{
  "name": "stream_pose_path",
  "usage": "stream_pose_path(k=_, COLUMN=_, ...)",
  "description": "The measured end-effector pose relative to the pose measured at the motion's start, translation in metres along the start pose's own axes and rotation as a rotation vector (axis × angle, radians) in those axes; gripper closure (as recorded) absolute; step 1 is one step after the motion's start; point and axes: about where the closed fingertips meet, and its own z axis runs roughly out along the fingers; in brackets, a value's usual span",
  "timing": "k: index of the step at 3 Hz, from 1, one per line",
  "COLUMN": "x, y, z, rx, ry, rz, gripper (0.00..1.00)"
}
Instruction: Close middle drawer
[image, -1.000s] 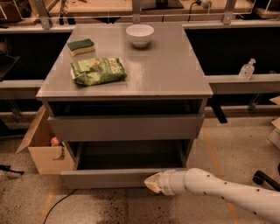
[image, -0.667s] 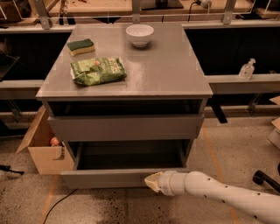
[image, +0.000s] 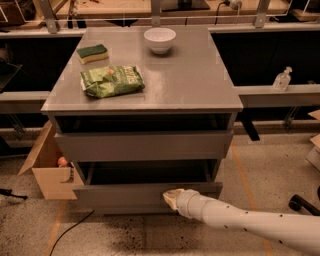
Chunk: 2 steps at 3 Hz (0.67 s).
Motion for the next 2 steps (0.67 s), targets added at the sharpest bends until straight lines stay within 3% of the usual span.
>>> stream_pose_path(k=1, x=-0.016, y=-0.014, z=0.011, rx=0.049, ry=-0.047, rz=-0.021, gripper=1.00)
stream_pose_path(k=2, x=-0.031, y=-0.024, z=0.024, rx=0.062, ry=-0.102, rz=-0.029, gripper=1.00)
